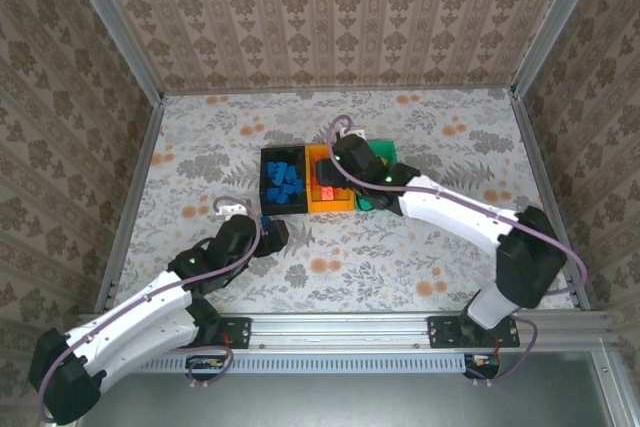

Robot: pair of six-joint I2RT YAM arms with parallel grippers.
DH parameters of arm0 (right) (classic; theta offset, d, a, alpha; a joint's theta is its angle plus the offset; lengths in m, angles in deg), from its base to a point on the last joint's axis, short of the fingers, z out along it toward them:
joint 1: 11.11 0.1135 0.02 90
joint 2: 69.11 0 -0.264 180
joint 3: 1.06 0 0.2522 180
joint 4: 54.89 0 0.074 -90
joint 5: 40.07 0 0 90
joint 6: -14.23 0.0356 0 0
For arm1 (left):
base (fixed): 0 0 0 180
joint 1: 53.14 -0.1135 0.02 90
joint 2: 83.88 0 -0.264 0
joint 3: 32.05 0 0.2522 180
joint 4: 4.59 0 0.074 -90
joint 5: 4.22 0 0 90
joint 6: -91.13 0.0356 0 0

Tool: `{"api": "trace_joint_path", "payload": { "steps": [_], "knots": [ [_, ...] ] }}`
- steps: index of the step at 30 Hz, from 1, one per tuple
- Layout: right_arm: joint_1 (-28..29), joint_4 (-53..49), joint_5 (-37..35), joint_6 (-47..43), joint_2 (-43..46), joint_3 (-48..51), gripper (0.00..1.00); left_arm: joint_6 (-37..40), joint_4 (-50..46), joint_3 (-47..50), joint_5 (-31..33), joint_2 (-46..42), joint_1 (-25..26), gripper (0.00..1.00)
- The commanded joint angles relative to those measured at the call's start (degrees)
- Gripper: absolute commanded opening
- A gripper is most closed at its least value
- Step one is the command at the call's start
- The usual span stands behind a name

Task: Sort the legos into containers by color

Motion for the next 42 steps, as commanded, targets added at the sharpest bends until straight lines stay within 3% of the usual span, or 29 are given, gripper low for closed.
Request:
{"api": "trace_joint_path", "payload": {
  "steps": [1, 10, 17, 25, 36, 42],
  "knots": [
    [1.1, 3.9, 2.6, 2.5, 6.6, 6.4, 0.81, 3.0, -1.3, -3.5, 1.2, 1.8, -0.6, 1.0],
    [2.2, 6.7, 5.5, 4.1, 24.1, 22.1, 0.83, 9.8, -0.5, -9.5, 2.1, 14.2, -0.1, 0.98],
    [2.2, 4.5, 3.5, 5.1, 31.6, 27.7, 0.85, 14.7, 2.8, -11.5, 8.0, 26.9, 1.5, 0.79],
    [2.1, 3.4, 3.0, 5.1, 34.5, 28.7, 0.85, 15.6, 8.0, -10.7, 12.7, 34.1, 0.4, 0.67],
    [2.1, 3.0, 3.1, 4.9, 36.7, 29.2, 0.86, 16.7, 17.3, -7.5, 11.3, 39.0, -3.7, 0.62],
    [2.1, 2.9, 3.0, 4.9, 37.5, 29.1, 0.86, 15.6, 18.4, -7.4, 11.6, 42.5, -4.3, 0.51]
  ]
}}
